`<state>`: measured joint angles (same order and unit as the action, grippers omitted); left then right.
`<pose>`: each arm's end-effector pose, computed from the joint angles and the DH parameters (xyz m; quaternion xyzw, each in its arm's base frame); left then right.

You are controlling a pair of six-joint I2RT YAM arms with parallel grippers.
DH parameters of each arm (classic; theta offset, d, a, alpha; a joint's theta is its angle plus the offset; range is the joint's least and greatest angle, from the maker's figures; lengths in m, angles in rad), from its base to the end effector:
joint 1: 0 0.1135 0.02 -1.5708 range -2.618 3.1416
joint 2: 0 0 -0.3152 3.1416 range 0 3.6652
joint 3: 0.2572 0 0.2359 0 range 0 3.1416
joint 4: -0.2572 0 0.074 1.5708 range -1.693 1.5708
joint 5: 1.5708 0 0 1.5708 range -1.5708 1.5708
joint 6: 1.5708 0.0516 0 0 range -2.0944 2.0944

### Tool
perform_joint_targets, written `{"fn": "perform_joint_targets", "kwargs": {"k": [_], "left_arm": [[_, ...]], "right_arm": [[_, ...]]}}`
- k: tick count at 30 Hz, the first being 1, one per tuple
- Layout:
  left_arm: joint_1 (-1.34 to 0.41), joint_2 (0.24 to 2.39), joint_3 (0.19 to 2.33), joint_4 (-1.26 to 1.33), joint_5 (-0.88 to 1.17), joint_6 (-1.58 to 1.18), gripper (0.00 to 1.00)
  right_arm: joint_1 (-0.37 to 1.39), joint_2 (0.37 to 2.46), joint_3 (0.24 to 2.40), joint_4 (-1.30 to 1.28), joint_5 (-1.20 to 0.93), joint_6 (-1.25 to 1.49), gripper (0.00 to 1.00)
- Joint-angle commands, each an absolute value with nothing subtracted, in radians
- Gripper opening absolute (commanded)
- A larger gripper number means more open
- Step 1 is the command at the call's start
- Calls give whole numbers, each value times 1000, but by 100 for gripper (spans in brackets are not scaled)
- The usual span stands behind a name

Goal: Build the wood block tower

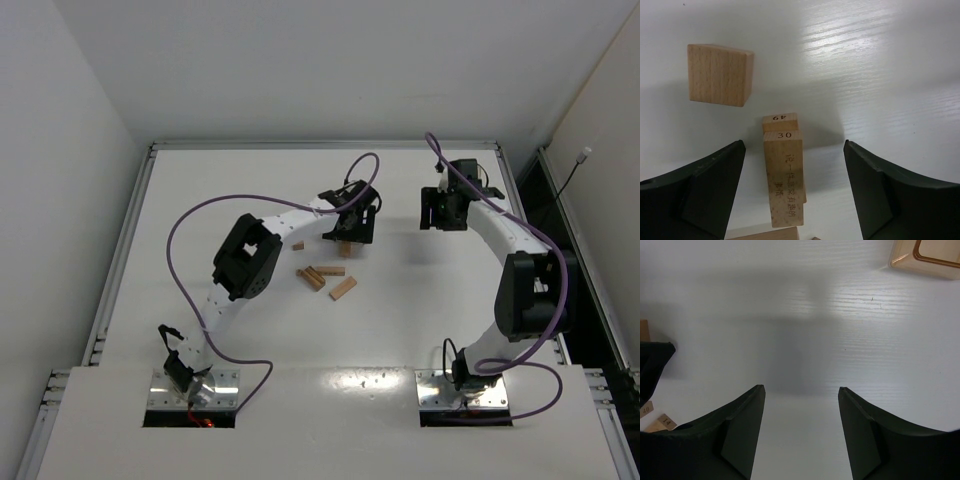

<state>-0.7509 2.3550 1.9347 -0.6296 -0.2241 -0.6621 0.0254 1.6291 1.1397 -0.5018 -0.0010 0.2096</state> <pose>0.4006 -0.3582 0.1905 0.0139 0.9605 -0.0839 0.2648 0.3366 0.0086 0.2688 0.0880 0.9543 0.0340 0.2837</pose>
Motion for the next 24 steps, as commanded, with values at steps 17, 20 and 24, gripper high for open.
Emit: {"fn": "perform_joint_targets", "kwargs": {"k": [17,20,24], "left_arm": [[-769,1800,1795,-583,-343,-525,78],[-706,1681,1704,-583,-463,-525,79],[-565,1597,1617,-571,-502,-503,81]], "right_arm": [[78,1404,1019,-425,-181,-63,58],[159,1316,988,-377,-248,-225,58],[247,1341,1046,-426,-401,-296,52]]}}
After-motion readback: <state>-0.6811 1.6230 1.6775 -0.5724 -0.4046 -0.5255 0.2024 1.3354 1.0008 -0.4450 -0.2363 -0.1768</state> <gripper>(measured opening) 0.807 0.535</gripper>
